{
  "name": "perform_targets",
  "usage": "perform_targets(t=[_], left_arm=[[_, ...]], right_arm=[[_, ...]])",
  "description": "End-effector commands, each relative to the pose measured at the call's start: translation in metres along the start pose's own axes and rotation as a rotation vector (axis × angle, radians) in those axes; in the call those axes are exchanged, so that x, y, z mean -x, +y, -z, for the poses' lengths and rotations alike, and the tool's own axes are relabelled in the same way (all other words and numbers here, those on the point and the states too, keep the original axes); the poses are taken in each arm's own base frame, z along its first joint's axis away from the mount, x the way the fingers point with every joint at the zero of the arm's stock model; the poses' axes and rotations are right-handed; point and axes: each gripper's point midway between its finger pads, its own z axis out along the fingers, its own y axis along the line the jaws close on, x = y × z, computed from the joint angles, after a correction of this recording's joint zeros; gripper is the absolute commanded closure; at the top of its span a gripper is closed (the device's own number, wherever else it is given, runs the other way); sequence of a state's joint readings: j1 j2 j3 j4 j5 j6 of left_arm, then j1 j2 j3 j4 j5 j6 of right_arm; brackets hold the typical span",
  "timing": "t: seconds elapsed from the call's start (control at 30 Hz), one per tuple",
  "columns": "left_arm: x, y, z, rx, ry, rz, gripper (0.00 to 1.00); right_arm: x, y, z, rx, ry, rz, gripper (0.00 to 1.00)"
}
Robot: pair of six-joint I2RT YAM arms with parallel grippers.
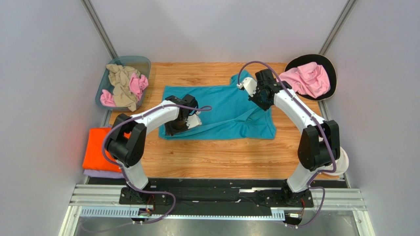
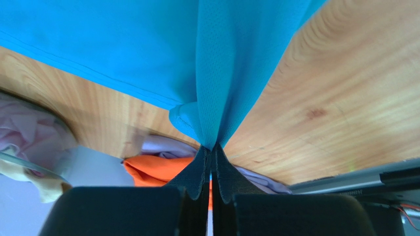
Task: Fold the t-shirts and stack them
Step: Fold the tshirt
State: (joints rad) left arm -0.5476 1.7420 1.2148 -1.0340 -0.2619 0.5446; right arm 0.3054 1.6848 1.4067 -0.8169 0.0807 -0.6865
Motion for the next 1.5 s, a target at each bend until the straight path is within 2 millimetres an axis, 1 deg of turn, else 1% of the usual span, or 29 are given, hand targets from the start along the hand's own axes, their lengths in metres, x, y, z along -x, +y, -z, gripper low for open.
perform_targets(t=[0.0,0.13,0.33,0.5,0.7,1.2,1.47], left_arm=[[0.016,0.022,0.006,0.061,-0.025,-0.012,1.00],[0.021,0.031,0.004,0.079,-0.012,-0.015,1.00],[0.024,0.039,0.004,0.094,-0.001,-0.015,1.00],[0.024,0.047,0.006,0.112,0.009,-0.010,1.00],[0.028,0.063,0.007,0.131,0.008,0.002,1.00],[0.031,0.083,-0.001,0.141,0.031,0.020,1.00],[0.034,0.090,-0.011,0.151,0.048,0.046,1.00]], right_arm=[[0.022,-0.024,0.003,-0.074,-0.045,0.006,1.00],[0.027,-0.027,-0.002,-0.074,-0.042,0.008,1.00],[0.031,-0.031,-0.011,-0.075,-0.035,0.005,1.00],[0.029,-0.032,-0.018,-0.078,-0.013,0.014,1.00],[0.027,-0.034,-0.019,-0.087,-0.007,0.019,1.00],[0.025,-0.035,-0.029,-0.093,0.007,0.016,1.00],[0.022,-0.037,-0.035,-0.098,0.020,0.013,1.00]])
